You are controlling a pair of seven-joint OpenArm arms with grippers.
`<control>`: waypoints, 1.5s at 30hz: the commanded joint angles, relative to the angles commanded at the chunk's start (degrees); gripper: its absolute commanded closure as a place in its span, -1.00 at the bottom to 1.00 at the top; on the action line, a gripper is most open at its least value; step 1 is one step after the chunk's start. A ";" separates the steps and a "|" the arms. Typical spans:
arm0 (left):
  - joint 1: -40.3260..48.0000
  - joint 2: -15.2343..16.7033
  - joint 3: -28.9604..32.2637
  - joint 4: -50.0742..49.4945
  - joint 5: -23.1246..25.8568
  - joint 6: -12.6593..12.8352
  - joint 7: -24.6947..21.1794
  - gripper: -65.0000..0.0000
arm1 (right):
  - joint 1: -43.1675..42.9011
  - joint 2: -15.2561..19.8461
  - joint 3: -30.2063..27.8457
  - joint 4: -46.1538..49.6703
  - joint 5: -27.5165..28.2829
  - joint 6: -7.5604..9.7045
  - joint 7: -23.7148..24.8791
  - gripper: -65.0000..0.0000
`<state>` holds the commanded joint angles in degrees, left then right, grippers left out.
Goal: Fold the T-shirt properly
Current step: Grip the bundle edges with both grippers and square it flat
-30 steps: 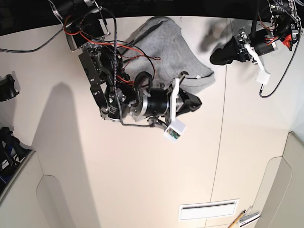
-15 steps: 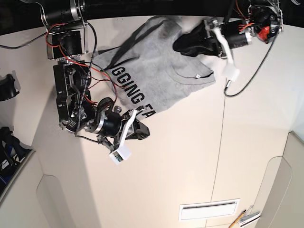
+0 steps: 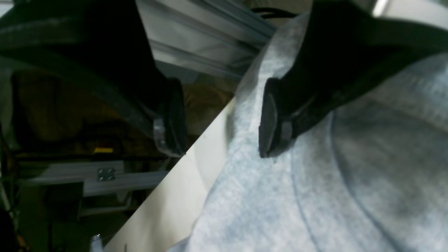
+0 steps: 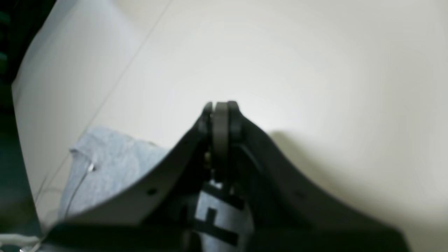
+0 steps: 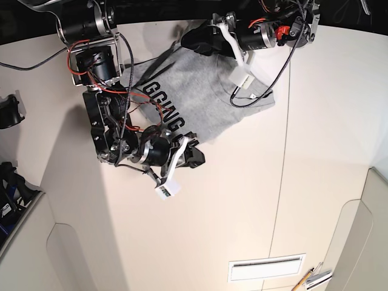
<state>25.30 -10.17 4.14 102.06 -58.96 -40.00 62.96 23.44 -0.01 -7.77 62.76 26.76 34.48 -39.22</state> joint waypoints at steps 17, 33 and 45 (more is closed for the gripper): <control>-4.81 -3.52 -0.52 -0.72 5.27 0.00 0.24 -0.02 | -0.33 3.43 -9.92 0.00 -7.04 -0.17 2.73 1.00; -13.77 -6.03 -0.52 -0.79 14.23 0.01 -0.90 -0.02 | -0.52 11.43 -9.86 0.02 8.35 -0.15 -10.21 1.00; -17.79 -6.05 -0.52 -0.83 21.00 0.56 -2.91 -0.02 | -7.76 11.45 -8.50 4.59 8.72 -0.13 -10.75 1.00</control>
<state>7.51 -16.23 3.62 101.23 -37.95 -39.44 60.05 15.68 11.44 -16.27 67.35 35.48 34.35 -49.98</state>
